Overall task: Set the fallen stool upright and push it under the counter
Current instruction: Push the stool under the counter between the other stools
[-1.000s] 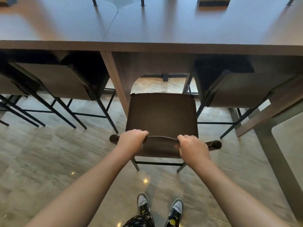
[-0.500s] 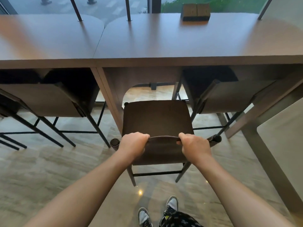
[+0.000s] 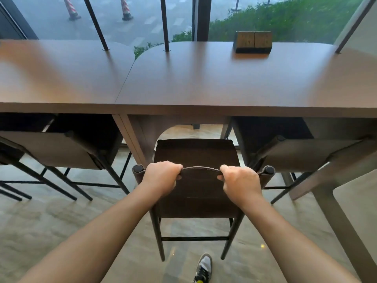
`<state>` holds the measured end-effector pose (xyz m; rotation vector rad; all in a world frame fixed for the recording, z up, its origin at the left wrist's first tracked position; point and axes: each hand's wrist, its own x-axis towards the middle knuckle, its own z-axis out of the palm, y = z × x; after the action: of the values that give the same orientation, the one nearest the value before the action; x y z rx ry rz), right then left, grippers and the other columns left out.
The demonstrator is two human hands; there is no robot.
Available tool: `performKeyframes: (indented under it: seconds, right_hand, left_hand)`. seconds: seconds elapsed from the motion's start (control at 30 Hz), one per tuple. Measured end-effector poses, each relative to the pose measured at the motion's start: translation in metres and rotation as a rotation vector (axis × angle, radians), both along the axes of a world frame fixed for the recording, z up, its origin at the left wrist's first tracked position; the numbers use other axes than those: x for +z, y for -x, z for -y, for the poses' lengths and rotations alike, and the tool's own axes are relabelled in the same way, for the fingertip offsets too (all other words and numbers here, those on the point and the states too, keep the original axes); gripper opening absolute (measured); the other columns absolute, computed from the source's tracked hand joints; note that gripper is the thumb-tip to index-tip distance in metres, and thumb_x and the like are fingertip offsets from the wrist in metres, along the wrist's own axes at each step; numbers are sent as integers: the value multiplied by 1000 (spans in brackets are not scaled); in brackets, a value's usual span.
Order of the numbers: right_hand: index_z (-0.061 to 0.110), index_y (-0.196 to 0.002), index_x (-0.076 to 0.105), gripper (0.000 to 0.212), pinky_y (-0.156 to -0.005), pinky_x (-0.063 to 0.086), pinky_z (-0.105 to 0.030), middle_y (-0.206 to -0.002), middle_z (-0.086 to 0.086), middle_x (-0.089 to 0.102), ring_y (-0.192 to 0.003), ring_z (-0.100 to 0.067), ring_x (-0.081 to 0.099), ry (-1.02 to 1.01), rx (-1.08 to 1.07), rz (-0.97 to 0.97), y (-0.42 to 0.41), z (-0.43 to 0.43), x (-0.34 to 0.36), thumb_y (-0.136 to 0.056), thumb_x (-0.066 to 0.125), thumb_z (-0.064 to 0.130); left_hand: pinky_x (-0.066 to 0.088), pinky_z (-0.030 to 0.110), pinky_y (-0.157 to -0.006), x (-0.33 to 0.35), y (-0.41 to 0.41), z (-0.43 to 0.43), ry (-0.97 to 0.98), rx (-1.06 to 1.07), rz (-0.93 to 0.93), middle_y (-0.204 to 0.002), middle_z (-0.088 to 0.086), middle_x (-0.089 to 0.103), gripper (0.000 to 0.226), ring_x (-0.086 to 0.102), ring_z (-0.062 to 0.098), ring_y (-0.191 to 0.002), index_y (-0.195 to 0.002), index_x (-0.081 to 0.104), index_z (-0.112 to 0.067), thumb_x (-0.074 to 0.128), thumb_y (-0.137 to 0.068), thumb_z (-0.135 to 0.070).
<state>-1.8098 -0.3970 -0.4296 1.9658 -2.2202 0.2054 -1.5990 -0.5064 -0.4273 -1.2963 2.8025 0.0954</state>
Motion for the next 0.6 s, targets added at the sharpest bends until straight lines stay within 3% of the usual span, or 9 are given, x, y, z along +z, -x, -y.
performKeyframes:
  seconds: [0.17,0.33,0.6]
  right_hand:
    - [15,-76,72,15,-52,49,-28,-60,-2,69,-48,-24,65,49,27,30,15,38,3,-86,82,21]
    - [14,-67,65,24,-49,38,-27,-53,-2,65,-43,-26,60,53,34,49,22,55,5,-77,88,14]
    - [14,-70,67,21,-50,42,-28,-55,-2,66,-44,-24,61,56,25,72,26,67,5,-81,86,15]
  left_hand:
    - [23,25,-50,8,15,36,27,22,3,-95,-5,74,8,72,21,-90,-105,67,-27,60,-101,-29]
    - [45,29,-62,7,20,55,-2,34,2,-95,-4,74,10,72,22,-89,-107,68,-28,60,-101,-28]
    - [43,27,-60,7,23,70,-24,20,-29,-93,-4,75,10,73,20,-85,-106,70,-27,62,-100,-28]
